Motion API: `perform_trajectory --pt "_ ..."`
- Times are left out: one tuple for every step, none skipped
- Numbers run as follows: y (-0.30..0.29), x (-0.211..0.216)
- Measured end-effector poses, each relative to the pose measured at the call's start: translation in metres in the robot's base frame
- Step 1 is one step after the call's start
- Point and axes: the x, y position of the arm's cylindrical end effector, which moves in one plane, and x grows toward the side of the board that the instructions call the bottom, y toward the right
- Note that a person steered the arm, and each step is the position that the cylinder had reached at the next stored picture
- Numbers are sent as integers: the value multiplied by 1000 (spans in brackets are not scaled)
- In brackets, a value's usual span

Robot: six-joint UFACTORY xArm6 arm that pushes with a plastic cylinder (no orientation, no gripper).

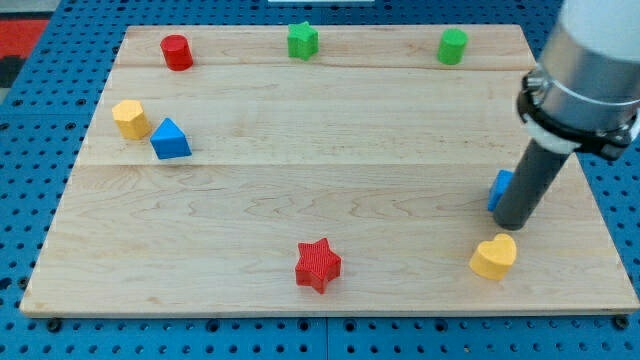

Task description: Place the triangle to the bottom left side

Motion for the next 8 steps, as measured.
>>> perform_trajectory --pt "10 -31" --pt "10 -64" --pt "10 -74" --pt "-15 -62" --pt "-52 -51" --pt "-85 -50" --pt "-144 -54" --pt "-212 -89"
